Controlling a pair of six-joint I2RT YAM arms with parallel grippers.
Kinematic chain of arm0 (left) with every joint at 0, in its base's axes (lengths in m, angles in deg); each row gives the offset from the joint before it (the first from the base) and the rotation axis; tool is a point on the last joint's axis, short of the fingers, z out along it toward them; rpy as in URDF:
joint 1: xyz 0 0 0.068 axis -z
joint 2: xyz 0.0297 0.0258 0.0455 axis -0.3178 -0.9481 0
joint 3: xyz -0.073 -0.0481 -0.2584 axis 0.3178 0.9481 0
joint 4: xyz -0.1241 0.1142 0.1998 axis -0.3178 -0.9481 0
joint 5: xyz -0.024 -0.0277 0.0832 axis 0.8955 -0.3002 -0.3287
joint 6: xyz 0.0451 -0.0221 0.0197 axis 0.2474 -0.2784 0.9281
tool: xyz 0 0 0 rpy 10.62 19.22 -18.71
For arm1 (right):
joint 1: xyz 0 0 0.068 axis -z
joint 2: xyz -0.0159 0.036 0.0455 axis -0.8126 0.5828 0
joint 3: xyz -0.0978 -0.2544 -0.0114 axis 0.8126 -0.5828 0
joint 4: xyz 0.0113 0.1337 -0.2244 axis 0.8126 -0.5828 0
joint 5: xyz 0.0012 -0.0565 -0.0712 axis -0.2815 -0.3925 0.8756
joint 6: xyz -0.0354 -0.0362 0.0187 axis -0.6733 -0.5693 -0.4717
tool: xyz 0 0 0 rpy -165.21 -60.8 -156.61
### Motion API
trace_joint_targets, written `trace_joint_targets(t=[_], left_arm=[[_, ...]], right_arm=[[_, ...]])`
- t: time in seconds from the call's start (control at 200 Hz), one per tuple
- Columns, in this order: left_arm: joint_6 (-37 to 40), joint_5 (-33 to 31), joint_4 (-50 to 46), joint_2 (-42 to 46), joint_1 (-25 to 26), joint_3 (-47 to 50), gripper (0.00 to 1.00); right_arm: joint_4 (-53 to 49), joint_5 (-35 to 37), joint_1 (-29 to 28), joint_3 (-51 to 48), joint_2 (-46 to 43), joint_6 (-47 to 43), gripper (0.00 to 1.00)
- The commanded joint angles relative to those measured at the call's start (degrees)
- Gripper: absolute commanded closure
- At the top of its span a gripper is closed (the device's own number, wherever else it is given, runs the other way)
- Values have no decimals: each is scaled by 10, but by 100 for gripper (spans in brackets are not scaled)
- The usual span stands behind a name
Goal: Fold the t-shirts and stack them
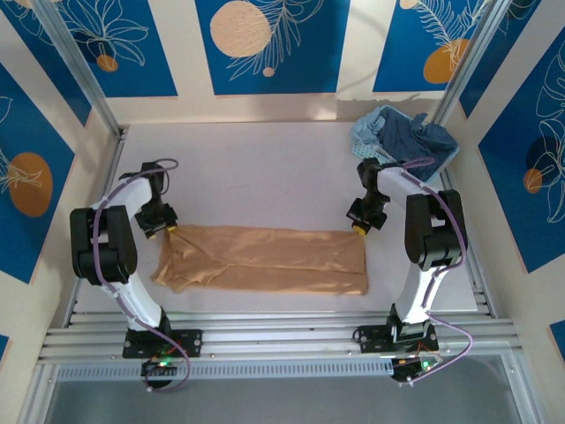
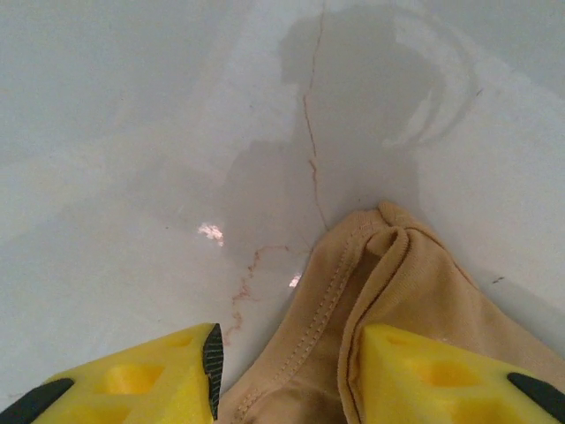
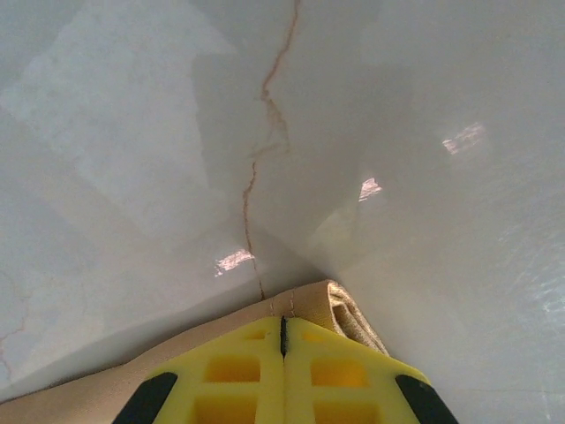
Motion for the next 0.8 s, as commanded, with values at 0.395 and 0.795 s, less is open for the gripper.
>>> trace_joint_targets(t=[0.395,0.795], left_arm=[[-101,127,-29,59,55,-35,78],[-52,68,-20,-42,39,-2,88]], right_arm=[[7,-66,-139,6,-68,-1,100],[-17,-91,-99,21,51,31,98]])
